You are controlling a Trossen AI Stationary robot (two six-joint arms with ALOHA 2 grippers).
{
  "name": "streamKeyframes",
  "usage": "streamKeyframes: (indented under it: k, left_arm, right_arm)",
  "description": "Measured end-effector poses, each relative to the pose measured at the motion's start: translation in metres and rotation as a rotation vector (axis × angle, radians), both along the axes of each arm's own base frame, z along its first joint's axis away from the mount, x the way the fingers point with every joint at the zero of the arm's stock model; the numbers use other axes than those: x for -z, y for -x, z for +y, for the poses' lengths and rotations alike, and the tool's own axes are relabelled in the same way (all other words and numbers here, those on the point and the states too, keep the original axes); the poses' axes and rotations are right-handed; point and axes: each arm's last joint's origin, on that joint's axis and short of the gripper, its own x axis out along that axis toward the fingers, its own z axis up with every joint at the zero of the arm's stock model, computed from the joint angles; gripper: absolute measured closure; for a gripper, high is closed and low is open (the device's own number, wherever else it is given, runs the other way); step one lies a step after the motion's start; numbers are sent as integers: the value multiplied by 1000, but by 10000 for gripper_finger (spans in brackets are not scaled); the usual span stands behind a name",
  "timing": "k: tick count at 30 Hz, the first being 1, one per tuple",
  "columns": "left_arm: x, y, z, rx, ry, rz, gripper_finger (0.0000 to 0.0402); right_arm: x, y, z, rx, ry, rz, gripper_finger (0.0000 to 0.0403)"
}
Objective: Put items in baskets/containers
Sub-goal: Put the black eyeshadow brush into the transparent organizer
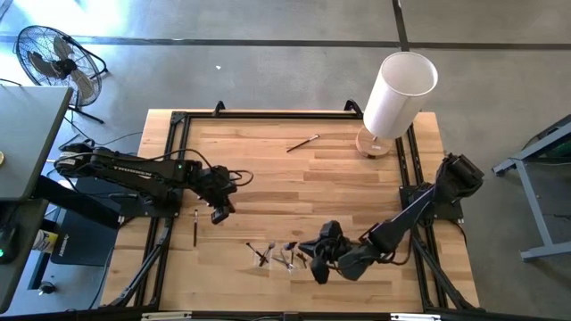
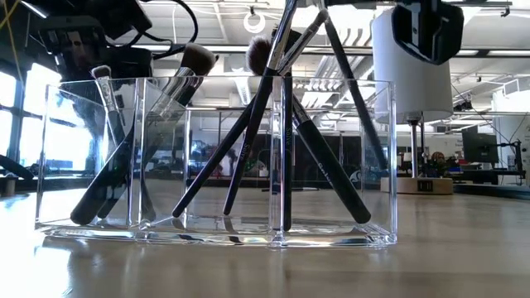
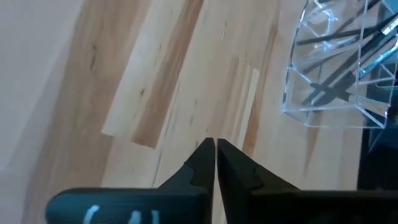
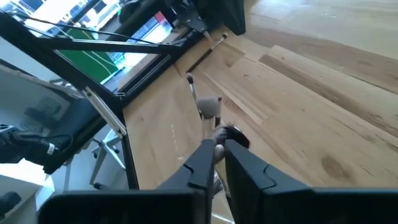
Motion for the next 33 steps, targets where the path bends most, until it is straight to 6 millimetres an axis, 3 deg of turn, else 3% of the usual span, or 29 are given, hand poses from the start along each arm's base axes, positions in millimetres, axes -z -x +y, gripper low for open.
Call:
streamKeyframes:
  k: [5, 15, 19, 23, 28, 33]
  left_arm:
    - [-3, -4, 0, -20, -4, -46, 340]
    - [-1, -5, 2, -86, -26, -35, 191]
    - [-5, -6, 3, -151, -20, -9, 177]
    - [-22, -4, 6, -265, -57, 71, 181]
    - [-42, 8, 10, -589, -50, 260, 186]
    - [-40, 28, 11, -803, -16, 489, 186]
  right_arm:
    - [0, 0, -1, 8, 1, 3, 326]
    - [3, 1, -22, 31, -43, 144, 245]
    - [1, 15, -45, 83, -77, 326, 260]
    - [-5, 34, -66, 64, -75, 523, 291]
    - [-11, 59, -85, 90, -14, 732, 325]
    - [11, 81, -98, 82, 16, 799, 350]
